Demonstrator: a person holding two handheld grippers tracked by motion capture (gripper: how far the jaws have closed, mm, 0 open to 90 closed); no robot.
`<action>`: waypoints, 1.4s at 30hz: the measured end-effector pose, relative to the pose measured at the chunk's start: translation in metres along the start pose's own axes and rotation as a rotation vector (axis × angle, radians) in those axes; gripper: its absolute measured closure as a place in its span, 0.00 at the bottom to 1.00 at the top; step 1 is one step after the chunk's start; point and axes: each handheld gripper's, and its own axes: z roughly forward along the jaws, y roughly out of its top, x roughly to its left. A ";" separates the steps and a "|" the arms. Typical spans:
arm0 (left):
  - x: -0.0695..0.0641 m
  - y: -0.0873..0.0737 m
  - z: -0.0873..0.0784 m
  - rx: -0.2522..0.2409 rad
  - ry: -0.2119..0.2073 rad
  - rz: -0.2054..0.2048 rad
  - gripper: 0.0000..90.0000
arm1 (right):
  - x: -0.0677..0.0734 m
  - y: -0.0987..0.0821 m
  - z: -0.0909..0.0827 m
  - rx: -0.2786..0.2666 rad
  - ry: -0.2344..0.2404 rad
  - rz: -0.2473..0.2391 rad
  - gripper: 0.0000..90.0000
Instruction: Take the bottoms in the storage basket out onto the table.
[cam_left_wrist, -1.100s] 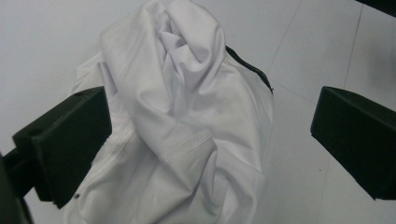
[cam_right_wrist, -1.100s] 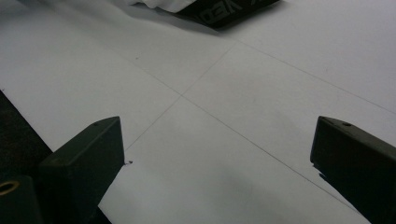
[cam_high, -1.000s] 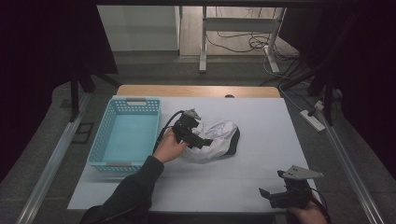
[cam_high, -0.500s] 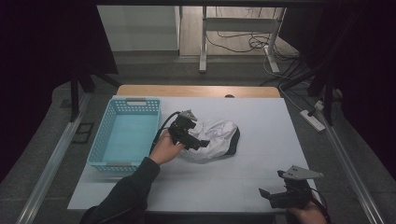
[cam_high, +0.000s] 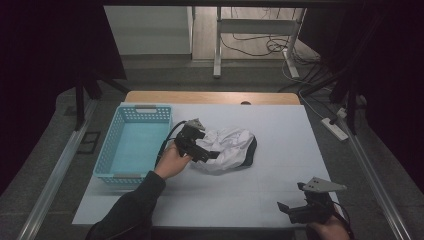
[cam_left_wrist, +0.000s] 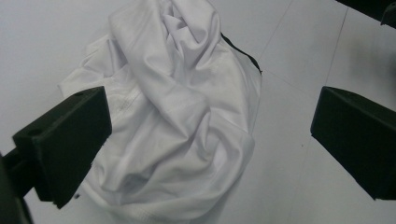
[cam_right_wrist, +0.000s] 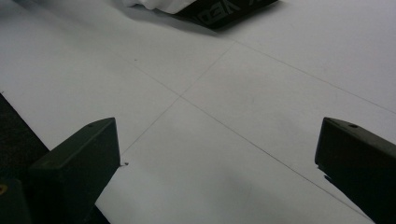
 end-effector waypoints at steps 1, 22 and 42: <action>0.000 -0.001 -0.001 -0.004 -0.003 -0.003 0.00 | 0.000 0.000 0.000 0.000 0.000 0.000 0.00; -0.006 -0.010 -0.019 -0.028 -0.006 -0.004 0.00 | 0.000 0.000 0.000 -0.003 0.000 0.001 0.00; -0.011 -0.026 -0.034 -0.037 -0.009 -0.044 0.00 | -0.001 0.000 -0.001 -0.006 0.003 0.003 0.00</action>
